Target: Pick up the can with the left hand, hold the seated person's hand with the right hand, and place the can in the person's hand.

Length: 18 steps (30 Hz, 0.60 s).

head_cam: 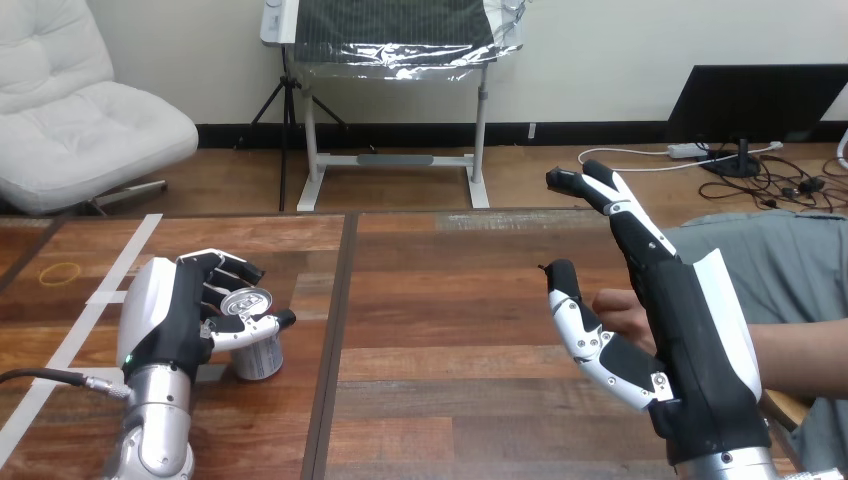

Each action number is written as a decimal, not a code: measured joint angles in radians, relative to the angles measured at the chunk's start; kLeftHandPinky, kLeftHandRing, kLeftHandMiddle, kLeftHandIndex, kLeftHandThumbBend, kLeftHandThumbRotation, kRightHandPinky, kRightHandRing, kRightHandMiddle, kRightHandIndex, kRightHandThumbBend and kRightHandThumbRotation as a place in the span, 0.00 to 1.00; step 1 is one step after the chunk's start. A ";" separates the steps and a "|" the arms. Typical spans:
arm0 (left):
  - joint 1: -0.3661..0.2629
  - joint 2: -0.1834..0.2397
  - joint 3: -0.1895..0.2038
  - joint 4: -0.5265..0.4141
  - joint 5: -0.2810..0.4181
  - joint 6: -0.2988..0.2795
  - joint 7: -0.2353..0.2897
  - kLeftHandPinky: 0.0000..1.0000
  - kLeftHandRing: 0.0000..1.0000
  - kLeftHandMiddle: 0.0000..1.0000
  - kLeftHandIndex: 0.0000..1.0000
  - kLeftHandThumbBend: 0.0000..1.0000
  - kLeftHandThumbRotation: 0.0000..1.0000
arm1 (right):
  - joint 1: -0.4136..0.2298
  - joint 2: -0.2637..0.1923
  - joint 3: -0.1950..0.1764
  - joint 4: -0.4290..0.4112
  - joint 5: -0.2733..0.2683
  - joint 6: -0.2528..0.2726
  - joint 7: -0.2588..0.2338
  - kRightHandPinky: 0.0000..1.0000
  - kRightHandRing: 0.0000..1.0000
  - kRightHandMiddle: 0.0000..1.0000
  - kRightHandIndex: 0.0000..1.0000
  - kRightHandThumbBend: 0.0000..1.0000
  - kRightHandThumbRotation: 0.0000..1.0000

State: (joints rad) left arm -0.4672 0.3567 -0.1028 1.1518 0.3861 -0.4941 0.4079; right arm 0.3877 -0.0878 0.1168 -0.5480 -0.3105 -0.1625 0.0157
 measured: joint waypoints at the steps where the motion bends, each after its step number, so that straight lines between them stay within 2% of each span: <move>1: 0.001 0.000 -0.001 0.000 0.000 -0.002 0.003 0.46 0.49 0.53 0.53 0.71 0.00 | 0.000 0.000 0.000 0.000 0.000 0.000 0.000 1.00 1.00 0.96 0.84 0.18 0.00; 18: 0.035 -0.002 -0.003 0.002 0.009 -0.074 0.053 0.44 0.47 0.52 0.53 0.70 0.00 | 0.000 0.000 -0.003 0.000 0.001 0.000 0.005 1.00 1.00 0.96 0.84 0.18 0.00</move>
State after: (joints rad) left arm -0.4319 0.3543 -0.1056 1.1536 0.3949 -0.5685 0.4612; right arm 0.3878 -0.0878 0.1139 -0.5480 -0.3094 -0.1626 0.0212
